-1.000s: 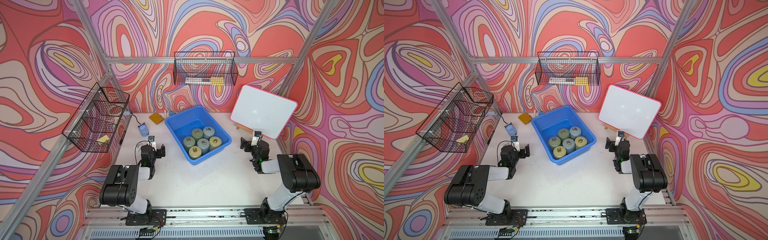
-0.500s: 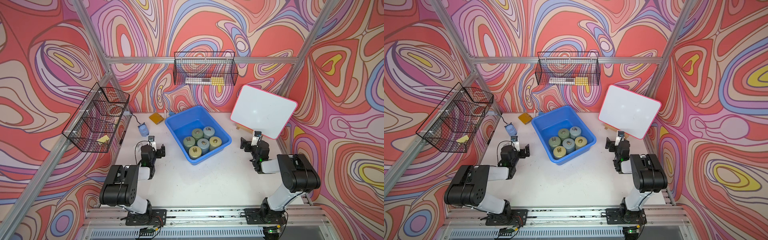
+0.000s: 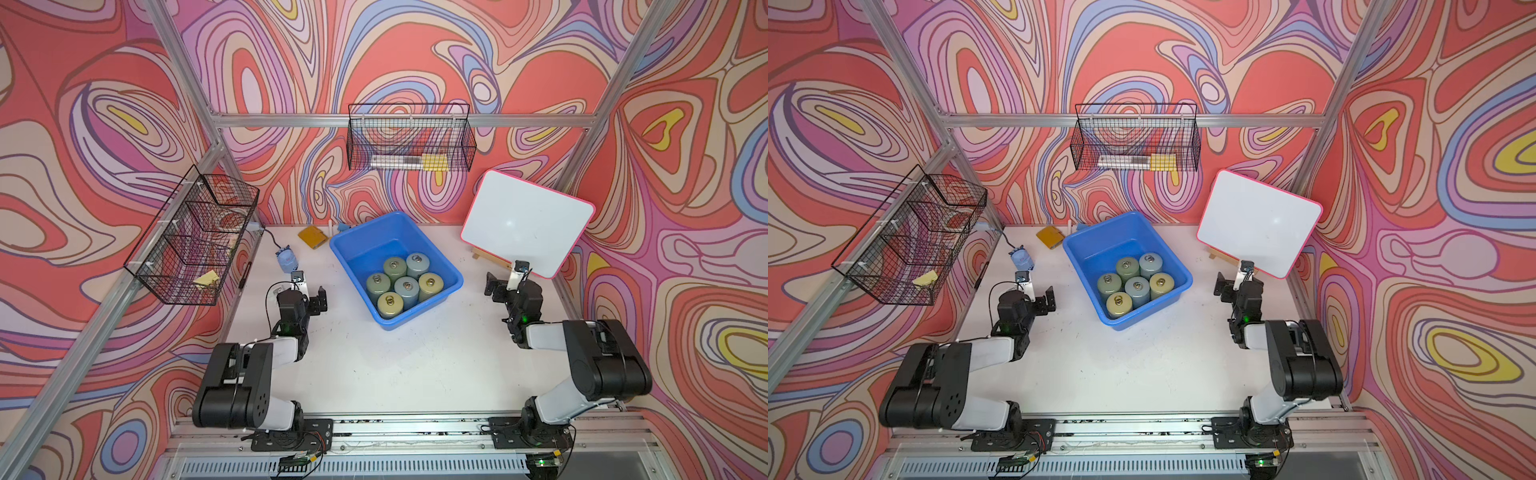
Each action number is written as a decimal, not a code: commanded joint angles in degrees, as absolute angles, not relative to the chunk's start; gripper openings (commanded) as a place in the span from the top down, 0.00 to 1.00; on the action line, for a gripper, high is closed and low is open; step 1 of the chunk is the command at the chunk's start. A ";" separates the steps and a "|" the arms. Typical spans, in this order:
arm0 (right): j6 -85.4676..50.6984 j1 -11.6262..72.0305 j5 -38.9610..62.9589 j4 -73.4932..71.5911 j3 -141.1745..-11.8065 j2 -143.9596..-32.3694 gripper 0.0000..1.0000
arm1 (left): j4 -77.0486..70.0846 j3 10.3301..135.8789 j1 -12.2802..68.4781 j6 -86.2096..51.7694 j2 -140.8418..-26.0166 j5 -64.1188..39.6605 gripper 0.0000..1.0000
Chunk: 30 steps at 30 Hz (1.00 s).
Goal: Take the tea canister out of the basket
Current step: Adjust the basket at the center of the board.
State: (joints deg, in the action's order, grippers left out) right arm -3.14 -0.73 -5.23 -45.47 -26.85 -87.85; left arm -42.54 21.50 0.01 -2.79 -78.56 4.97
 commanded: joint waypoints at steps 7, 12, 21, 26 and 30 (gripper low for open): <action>-11.19 -0.81 0.73 -7.53 -42.81 -74.93 0.02 | -20.24 25.68 -0.18 -18.60 -55.32 11.59 0.01; -12.84 -0.81 16.88 -0.05 -48.87 -76.03 0.02 | -8.88 27.76 -0.17 -27.25 -48.57 14.09 0.01; -18.71 -0.10 32.89 8.29 -59.89 -88.08 0.02 | -5.50 34.38 -0.09 -35.21 -55.79 -11.64 0.01; -19.61 2.22 36.14 10.11 -64.41 -95.10 0.04 | -7.58 35.11 1.68 -39.88 -60.69 -17.22 0.01; -18.99 4.46 36.76 10.06 -66.80 -98.77 0.05 | -7.40 36.07 3.99 -41.22 -63.11 -18.63 0.01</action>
State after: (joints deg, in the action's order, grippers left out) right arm -18.79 3.14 34.09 8.69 -64.75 -97.30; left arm -7.57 34.13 2.76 -38.68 -62.30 -14.68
